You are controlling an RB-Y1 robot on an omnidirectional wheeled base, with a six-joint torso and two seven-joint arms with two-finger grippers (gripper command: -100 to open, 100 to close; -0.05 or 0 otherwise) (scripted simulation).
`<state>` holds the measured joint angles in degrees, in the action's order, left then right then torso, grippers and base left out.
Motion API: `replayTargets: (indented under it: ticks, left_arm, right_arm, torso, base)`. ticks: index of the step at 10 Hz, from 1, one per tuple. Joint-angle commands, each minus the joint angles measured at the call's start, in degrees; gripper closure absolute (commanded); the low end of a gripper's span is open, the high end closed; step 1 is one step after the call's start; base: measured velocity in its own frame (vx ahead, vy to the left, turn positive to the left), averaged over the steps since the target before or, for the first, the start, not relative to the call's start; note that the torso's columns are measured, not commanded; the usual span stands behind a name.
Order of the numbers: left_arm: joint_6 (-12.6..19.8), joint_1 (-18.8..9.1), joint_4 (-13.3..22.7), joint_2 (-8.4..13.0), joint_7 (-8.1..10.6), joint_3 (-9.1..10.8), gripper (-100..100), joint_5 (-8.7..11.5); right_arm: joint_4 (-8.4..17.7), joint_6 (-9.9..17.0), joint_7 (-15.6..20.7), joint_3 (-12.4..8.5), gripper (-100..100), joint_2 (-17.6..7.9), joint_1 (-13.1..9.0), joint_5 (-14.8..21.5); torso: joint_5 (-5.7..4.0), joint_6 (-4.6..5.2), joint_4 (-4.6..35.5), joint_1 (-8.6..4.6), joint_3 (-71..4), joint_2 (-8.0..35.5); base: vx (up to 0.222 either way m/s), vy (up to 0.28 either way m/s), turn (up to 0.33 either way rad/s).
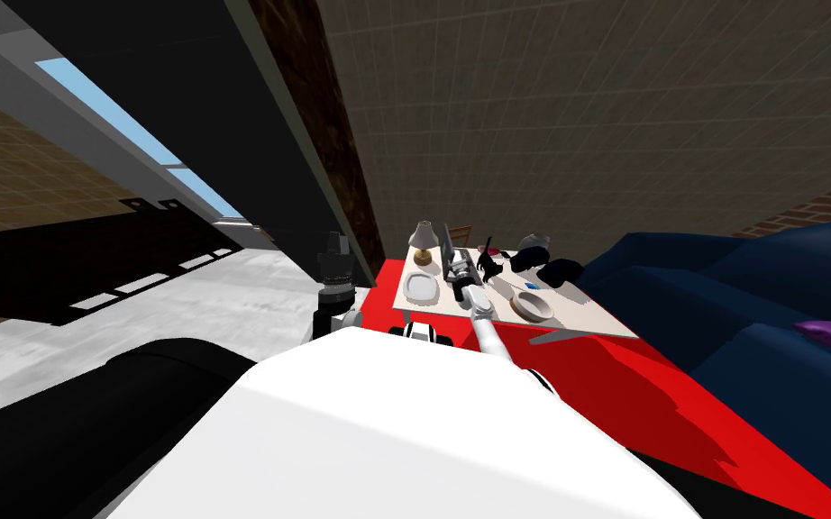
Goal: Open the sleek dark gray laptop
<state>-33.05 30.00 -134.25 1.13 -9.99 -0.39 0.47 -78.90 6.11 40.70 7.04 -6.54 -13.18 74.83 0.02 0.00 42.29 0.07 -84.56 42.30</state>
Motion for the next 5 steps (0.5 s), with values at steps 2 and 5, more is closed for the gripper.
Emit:
replayTargets:
  ticks: [2, 5]
  left_arm:
    - [0.0, 0.0, 0.0, 0.0, 0.0, 0.0, 0, 0.0]
    - [0.0, 0.0, 0.0, 0.0, 0.0, 0.01, 0, 0.0]
  right_arm:
    - [3.7, 3.0, 2.6, 0.5, -100, 0.0, -2.9, 5.5]
    - [5.5, 2.7, 2.6, 0.1, -100, -0.6, -5.1, 3.4]
  torso:
    - [-0.05, 0.01, 0.0, -0.17, 0.0, 0.0]
    - [-0.07, 0.0, 0.0, -0.24, -0.1, -0.1]
  base:
    - [0.011, 0.099, -0.025]
    - [0.046, 0.031, 0.009]
